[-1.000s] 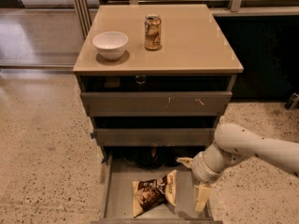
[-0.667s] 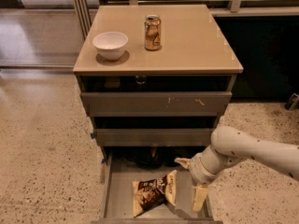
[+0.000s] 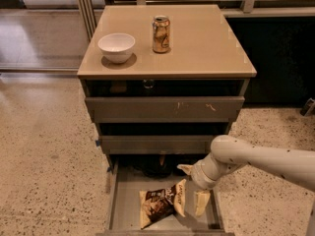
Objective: Pick brown chip bag from bottom drawer and place on counter
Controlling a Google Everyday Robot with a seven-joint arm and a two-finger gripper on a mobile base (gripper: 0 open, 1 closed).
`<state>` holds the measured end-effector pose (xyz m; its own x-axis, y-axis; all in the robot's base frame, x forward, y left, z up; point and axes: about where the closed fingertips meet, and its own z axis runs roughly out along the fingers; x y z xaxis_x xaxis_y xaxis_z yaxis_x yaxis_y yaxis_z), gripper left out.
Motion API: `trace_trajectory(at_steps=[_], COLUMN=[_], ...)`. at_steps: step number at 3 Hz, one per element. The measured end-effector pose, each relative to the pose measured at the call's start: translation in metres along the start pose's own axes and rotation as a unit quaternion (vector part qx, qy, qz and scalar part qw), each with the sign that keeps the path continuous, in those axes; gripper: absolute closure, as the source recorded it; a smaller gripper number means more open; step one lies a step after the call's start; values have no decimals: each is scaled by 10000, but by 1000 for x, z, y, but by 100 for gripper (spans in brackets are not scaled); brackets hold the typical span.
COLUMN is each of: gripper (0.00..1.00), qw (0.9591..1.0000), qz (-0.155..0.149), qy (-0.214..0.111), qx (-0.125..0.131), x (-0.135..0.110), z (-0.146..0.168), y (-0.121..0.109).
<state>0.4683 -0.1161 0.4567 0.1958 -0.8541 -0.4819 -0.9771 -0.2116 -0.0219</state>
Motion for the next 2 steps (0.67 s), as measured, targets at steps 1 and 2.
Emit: trace_trajectory(at_steps=[1,2], gripper=[0,0], qw=[10000,9999], qz=[29,41], qy=[35,-9], qx=[39,-94], x=[13,25], z=[24,53], y=[-19,-33])
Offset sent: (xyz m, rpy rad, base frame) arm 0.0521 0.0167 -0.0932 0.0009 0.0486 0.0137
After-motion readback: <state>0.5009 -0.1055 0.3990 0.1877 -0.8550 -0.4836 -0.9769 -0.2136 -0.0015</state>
